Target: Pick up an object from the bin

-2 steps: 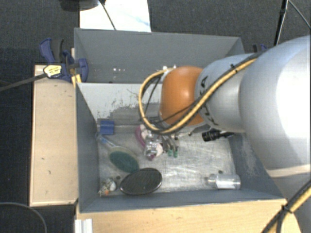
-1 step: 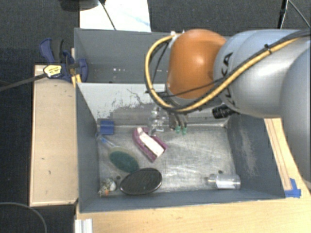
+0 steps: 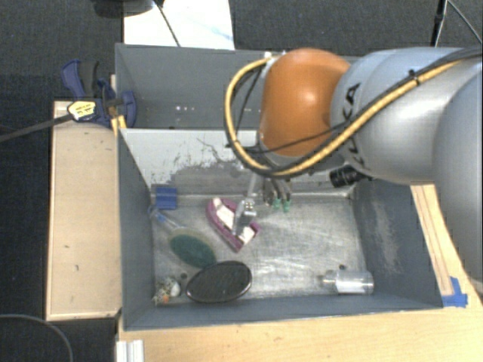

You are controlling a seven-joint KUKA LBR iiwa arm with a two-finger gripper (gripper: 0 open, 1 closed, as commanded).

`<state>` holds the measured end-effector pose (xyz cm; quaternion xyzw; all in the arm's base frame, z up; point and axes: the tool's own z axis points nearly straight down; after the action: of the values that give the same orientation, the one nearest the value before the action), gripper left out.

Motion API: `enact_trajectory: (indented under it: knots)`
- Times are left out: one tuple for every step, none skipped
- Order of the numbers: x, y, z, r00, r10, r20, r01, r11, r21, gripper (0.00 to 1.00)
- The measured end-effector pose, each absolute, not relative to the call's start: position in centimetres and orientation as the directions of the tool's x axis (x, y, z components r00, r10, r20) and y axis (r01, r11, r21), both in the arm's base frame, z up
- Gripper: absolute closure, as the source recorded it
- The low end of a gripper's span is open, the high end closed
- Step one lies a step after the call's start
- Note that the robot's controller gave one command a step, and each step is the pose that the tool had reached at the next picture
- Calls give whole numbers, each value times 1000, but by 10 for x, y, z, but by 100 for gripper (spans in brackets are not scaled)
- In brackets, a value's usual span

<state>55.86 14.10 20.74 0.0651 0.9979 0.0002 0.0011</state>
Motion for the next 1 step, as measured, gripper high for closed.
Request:
enact_trajectory:
  knots:
    - [557, 142, 72, -997, 75, -16, 75, 997, 5, 0]
